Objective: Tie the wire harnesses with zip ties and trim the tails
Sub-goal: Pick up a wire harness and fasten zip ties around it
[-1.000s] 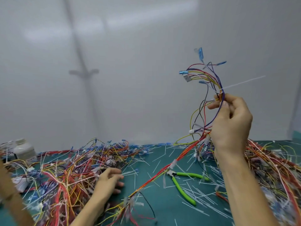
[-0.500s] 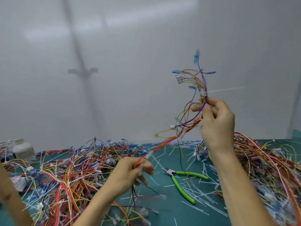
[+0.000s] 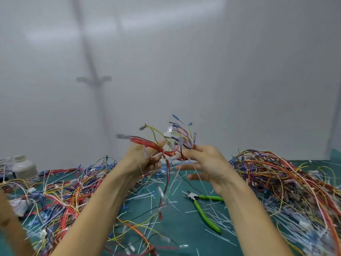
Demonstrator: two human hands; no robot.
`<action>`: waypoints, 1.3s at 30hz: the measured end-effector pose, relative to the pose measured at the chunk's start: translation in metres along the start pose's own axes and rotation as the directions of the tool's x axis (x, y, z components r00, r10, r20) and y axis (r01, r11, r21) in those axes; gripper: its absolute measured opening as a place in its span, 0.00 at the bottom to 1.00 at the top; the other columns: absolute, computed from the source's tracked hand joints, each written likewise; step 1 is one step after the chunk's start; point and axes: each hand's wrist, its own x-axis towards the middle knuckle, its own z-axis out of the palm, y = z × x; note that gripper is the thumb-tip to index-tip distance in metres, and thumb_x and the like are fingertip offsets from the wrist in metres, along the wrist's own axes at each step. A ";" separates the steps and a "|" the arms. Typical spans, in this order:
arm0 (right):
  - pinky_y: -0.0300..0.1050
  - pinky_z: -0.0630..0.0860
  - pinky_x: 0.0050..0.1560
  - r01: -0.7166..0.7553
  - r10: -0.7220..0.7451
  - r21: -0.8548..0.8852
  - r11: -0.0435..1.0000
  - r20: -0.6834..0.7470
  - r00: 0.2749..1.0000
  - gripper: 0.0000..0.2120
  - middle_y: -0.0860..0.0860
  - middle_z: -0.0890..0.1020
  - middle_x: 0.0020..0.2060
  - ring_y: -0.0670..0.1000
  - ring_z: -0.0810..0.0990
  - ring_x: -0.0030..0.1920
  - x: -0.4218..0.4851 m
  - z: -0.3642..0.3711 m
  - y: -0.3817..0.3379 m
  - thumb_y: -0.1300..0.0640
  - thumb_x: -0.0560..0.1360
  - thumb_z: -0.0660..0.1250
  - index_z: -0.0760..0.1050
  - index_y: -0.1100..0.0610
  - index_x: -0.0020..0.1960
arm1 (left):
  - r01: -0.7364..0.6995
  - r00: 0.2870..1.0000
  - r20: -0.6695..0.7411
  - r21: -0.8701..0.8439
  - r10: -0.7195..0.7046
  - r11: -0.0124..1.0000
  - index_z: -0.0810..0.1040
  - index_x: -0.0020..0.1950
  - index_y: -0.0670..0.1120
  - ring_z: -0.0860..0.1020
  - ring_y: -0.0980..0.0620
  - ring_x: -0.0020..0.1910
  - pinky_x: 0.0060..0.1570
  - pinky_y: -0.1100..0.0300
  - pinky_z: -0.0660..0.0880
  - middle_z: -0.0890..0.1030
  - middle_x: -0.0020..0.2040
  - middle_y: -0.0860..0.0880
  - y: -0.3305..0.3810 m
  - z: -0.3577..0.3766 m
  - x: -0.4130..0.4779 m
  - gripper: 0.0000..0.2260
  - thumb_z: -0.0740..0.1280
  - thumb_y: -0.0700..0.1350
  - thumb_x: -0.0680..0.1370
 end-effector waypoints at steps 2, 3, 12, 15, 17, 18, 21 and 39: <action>0.39 0.76 0.28 0.012 -0.006 -0.070 0.997 0.084 0.996 0.05 0.51 0.86 0.38 0.48 0.85 0.36 -0.001 0.003 0.002 0.55 0.75 0.71 0.80 0.55 0.49 | -0.021 0.994 0.103 -0.176 0.040 0.984 0.76 0.44 0.40 0.76 0.58 0.25 0.26 0.68 0.74 0.78 0.29 0.50 0.010 0.002 0.000 0.08 0.68 0.44 0.74; 0.40 0.75 0.28 0.031 -0.020 -0.093 0.995 0.107 0.994 0.06 0.50 0.85 0.35 0.47 0.84 0.34 0.000 0.005 0.003 0.55 0.74 0.73 0.80 0.56 0.49 | -0.026 0.987 0.151 -0.236 0.063 0.971 0.76 0.44 0.39 0.80 0.56 0.28 0.29 0.66 0.77 0.79 0.32 0.47 0.013 0.003 -0.001 0.06 0.68 0.42 0.74; 0.33 0.67 0.20 0.167 -0.174 -0.087 0.982 -0.077 0.982 0.06 0.53 0.78 0.26 0.43 0.75 0.22 0.002 -0.004 0.001 0.67 0.71 0.74 0.76 0.66 0.41 | 0.042 0.999 -0.017 -0.132 -0.044 0.990 0.81 0.30 0.42 0.80 0.54 0.29 0.32 0.64 0.77 0.80 0.30 0.45 0.012 0.023 -0.016 0.23 0.57 0.32 0.82; 0.36 0.71 0.23 0.161 -0.204 -0.297 0.941 -0.119 0.972 0.01 0.63 0.78 0.31 0.49 0.76 0.27 0.003 -0.017 -0.003 0.74 0.73 0.66 0.74 0.74 0.43 | 0.081 0.989 -0.077 -0.442 -0.128 0.893 0.82 0.43 0.41 0.82 0.52 0.40 0.39 0.62 0.77 0.83 0.41 0.46 0.004 0.018 -0.007 0.12 0.60 0.39 0.81; 0.36 0.72 0.25 0.149 -0.212 -0.376 0.914 -0.130 0.969 0.05 0.62 0.79 0.32 0.48 0.76 0.27 0.004 -0.024 -0.005 0.74 0.73 0.63 0.77 0.69 0.43 | 0.097 0.976 -0.121 -0.507 -0.182 0.856 0.80 0.50 0.43 0.81 0.51 0.42 0.39 0.61 0.75 0.83 0.46 0.48 -0.009 0.013 0.005 0.08 0.61 0.40 0.81; 0.37 0.72 0.26 0.143 -0.205 -0.365 0.920 -0.137 0.969 0.09 0.58 0.80 0.30 0.47 0.76 0.26 0.004 -0.028 -0.007 0.74 0.74 0.62 0.79 0.65 0.42 | 0.128 0.964 -0.146 -0.474 -0.222 0.871 0.79 0.51 0.44 0.80 0.52 0.41 0.39 0.61 0.74 0.83 0.46 0.48 -0.019 0.011 0.010 0.09 0.59 0.37 0.81; 0.39 0.71 0.24 0.143 -0.199 -0.256 0.956 -0.211 0.957 0.16 0.52 0.82 0.31 0.45 0.76 0.27 0.001 -0.041 -0.013 0.72 0.76 0.60 0.79 0.56 0.37 | 0.222 0.943 -0.203 -0.201 -0.262 0.954 0.79 0.51 0.42 0.78 0.55 0.31 0.31 0.63 0.71 0.83 0.45 0.45 -0.048 0.004 0.014 0.16 0.55 0.27 0.77; 0.43 0.78 0.37 0.336 -0.464 -0.674 0.659 -0.012 0.886 0.12 0.48 0.79 0.53 0.46 0.83 0.39 -0.004 -0.031 -0.018 0.57 0.79 0.67 0.77 0.39 0.54 | -0.270 0.963 0.046 0.177 0.266 0.946 0.85 0.45 0.48 0.83 0.57 0.42 0.36 0.67 0.77 0.86 0.41 0.53 0.033 0.055 -0.010 0.08 0.71 0.52 0.76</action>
